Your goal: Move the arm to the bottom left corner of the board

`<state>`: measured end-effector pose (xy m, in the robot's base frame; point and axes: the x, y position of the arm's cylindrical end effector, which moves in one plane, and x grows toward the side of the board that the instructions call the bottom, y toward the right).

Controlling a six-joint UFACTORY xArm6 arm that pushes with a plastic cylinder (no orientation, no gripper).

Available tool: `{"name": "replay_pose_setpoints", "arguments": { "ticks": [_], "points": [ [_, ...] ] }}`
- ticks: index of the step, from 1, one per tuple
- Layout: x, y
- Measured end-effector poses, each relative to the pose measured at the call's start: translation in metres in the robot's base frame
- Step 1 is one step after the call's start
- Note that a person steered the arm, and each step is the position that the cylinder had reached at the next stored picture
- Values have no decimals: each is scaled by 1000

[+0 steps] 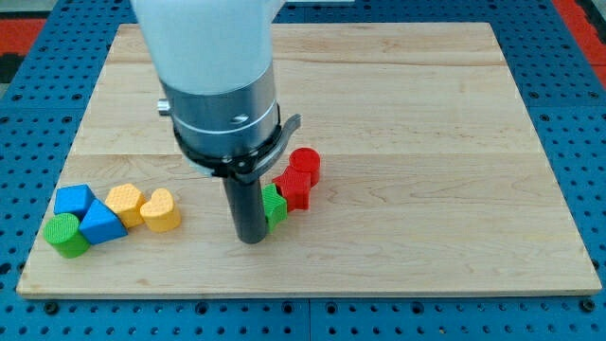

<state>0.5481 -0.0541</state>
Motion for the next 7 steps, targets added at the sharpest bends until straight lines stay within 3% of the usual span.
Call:
{"name": "replay_pose_setpoints", "arguments": {
  "ticks": [3,6,7],
  "points": [
    [-33,53],
    [70,9],
    [70,-30]
  ]
}}
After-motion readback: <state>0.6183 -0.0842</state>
